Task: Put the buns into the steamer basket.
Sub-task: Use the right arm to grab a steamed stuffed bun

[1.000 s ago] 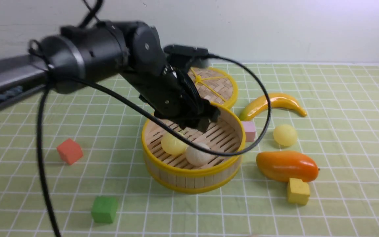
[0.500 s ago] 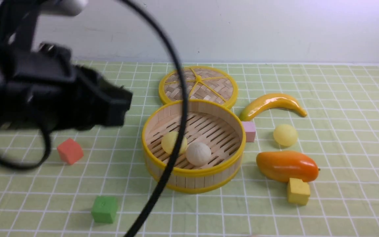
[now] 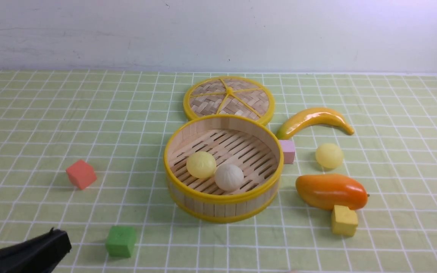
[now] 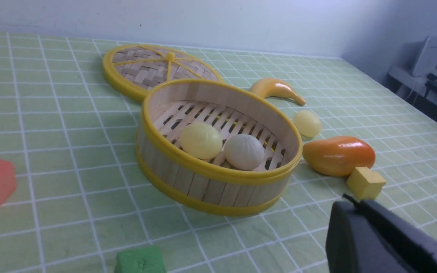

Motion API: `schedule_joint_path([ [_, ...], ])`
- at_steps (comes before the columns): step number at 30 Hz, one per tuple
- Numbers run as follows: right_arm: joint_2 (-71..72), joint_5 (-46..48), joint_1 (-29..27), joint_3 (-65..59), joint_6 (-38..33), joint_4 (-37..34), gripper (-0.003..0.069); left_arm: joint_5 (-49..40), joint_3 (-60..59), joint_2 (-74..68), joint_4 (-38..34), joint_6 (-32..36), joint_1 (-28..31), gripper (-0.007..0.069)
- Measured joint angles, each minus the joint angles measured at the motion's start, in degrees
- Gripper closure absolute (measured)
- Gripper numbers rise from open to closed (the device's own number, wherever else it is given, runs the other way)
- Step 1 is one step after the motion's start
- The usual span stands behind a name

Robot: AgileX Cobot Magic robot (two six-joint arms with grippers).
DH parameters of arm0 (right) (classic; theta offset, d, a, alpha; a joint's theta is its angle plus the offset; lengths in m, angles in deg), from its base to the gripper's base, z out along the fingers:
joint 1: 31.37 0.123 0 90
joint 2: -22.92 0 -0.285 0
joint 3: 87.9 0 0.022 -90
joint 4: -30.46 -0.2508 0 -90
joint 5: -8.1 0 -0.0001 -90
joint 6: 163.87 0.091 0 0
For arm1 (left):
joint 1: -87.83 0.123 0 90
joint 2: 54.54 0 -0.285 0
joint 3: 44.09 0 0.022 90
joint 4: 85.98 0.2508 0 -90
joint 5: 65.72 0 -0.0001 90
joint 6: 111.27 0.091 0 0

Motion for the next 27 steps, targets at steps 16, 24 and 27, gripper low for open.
schedule_joint_path([
  [16,-2.6,-15.9,1.1,6.7,14.6,-10.9,0.0477,-3.6,-4.9,0.0,0.0,0.0,0.0,0.0638],
  [24,-22.2,9.1,8.3,29.4,1.9,-7.4,0.0589,-3.9,-4.9,0.0,0.0,0.0,0.0,0.0638],
  [27,-32.9,20.4,11.8,38.1,-4.5,-9.4,0.0594,-3.9,-4.9,0.0,0.0,0.0,0.0,0.0638],
])
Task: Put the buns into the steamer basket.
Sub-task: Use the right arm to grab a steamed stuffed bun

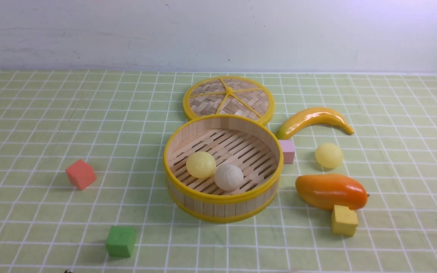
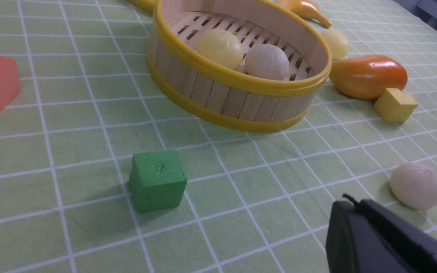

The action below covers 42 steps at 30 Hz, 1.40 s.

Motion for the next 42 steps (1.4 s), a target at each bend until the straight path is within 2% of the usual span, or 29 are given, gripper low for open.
schedule_joint_path([
  [2,-8.0,6.6,2.2,5.2,-2.9,-1.8,0.0596,0.0,0.0,0.0,0.0,0.0,0.0,0.0638],
  [5,-17.9,9.9,4.6,10.4,-4.7,-2.3,0.0596,0.0,0.0,0.0,0.0,0.0,0.0,0.0638],
  [6,-18.6,9.9,4.6,10.7,-4.7,-2.3,0.0596,0.0,0.0,0.0,0.0,0.0,0.0,0.0638],
  [11,-31.1,10.0,11.9,14.9,-5.6,-3.6,0.0593,0.0,0.0,0.0,0.0,0.0,0.0,0.0638],
  [13,-35.4,9.9,16.5,15.0,-5.6,-5.1,0.0579,0.0,0.0,0.0,0.0,0.0,0.0,0.0638],
  [15,-39.5,9.4,21.4,15.0,-5.6,-6.0,0.0551,0.0,0.0,0.0,0.0,0.0,0.0,0.0637],
  [19,-44.9,7.4,26.2,15.0,-5.3,-6.9,0.0491,0.0,0.0,0.0,0.0,0.0,0.0,0.0635],
  [28,-51.9,1.3,27.5,15.0,-4.8,-9.5,0.037,0.0,0.0,0.0,0.0,0.0,0.0,0.0627],
  [34,-59.0,-3.8,27.5,15.0,-3.7,-7.1,0.0355,0.0,0.0,0.0,0.0,0.0,0.0,0.0622],
  [42,-60.4,-4.4,27.5,15.0,-1.8,-4.7,0.0355,-0.1,0.0,0.0,0.0,0.0,0.0,0.0612],
])
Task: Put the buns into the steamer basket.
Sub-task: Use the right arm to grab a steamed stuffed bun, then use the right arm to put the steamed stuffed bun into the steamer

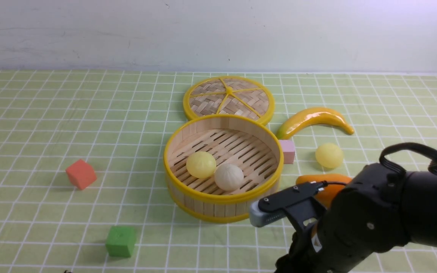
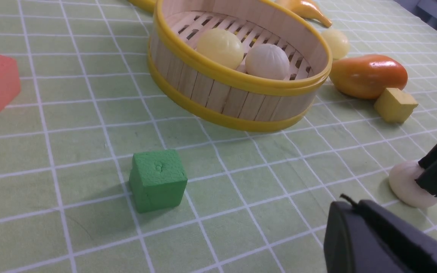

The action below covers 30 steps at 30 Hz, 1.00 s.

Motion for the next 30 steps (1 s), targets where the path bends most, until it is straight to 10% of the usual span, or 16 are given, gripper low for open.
schedule_joint_path([
  [5,0.0,-1.0,0.0,0.0,0.2,0.8,0.0389,0.0,0.0,0.0,0.0,0.0,0.0,0.0606],
  [13,0.0,-1.1,0.0,0.0,0.2,2.5,0.065,0.0,0.0,0.0,0.0,0.0,0.0,0.0596],
  [30,8.5,2.4,-1.0,7.4,-1.1,8.5,0.0669,0.0,0.0,0.0,0.0,0.0,0.0,0.0586],
])
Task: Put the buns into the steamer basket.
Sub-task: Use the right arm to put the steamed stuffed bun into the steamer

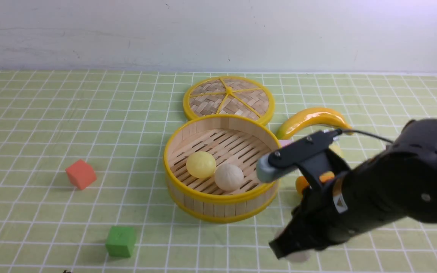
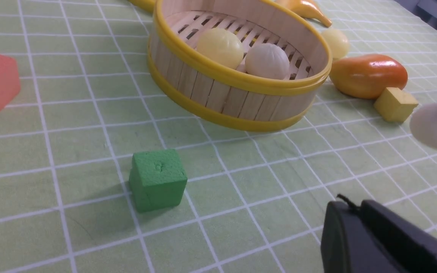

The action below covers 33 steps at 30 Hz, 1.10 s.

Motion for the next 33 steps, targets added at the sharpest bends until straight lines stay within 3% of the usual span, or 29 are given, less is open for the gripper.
schedule_joint_path([
  [11,-18.1,-8.8,-10.6,20.4,-1.2,2.1,0.0669,0.0,0.0,0.0,0.0,0.0,0.0,0.0571],
  [22,-34.9,-9.2,-11.5,31.2,-1.6,2.5,0.063,-0.1,0.0,0.0,0.0,0.0,0.0,0.0559],
  [27,-35.7,-9.3,-11.5,31.8,-1.6,2.7,0.0538,-0.1,0.0,0.0,0.0,0.0,0.0,0.0553],
  [33,-32.7,-4.2,-11.5,31.8,-1.5,0.7,0.0291,-0.1,0.0,0.0,0.0,0.0,0.0,0.0547],
])
